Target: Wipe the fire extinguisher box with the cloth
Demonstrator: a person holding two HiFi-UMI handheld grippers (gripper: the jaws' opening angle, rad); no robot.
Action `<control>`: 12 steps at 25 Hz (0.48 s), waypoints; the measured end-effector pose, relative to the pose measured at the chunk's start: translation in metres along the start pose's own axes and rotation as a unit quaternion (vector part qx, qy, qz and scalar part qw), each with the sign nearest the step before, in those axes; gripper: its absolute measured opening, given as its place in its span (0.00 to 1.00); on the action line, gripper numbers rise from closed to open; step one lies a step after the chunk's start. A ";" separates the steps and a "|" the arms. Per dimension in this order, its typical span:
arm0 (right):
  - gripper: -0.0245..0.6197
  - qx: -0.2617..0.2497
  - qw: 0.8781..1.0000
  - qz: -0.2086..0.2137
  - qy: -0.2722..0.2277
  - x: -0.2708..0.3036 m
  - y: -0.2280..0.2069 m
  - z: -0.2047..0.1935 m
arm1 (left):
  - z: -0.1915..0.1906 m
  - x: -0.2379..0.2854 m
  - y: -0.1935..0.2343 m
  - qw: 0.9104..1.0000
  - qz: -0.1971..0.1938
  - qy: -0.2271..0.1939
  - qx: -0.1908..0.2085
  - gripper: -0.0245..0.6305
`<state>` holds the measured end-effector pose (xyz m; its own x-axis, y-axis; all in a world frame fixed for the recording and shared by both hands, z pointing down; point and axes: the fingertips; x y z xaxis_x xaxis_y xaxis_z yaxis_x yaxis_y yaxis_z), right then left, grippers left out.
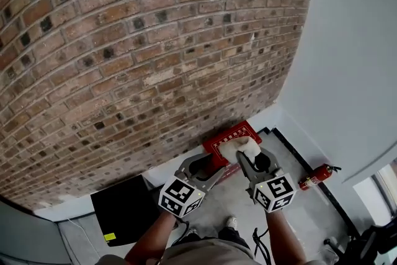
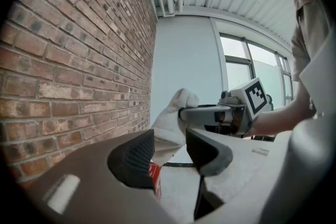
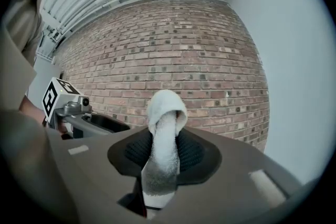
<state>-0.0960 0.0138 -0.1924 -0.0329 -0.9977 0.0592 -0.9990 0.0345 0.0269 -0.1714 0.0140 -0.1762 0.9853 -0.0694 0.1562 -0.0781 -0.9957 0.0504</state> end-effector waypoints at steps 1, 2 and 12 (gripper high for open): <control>0.26 0.001 1.000 -0.002 -0.001 -0.001 -0.001 0.001 | 0.003 -0.001 0.000 1.000 0.002 -0.003 0.004 0.31; 0.26 0.001 1.000 -0.004 -0.002 -0.002 -0.001 0.002 | 0.005 -0.003 0.000 1.000 0.005 -0.006 0.010 0.27; 0.26 0.002 1.000 -0.017 -0.011 -0.008 -0.009 0.011 | 0.017 -0.002 -0.003 0.999 0.013 -0.017 0.025 0.04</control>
<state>-0.0867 0.0205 -0.2039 -0.0003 -0.9993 0.0364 -0.9997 0.0011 0.0239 -0.1701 0.0160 -0.1939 0.9877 -0.0965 0.1227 -0.0969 -0.9953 -0.0023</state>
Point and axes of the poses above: the fingertips, and each gripper's own axes: x forward along the fingers, y to its left, z out of its top, and after that the axes turned 13 degrees about -z, right-handed
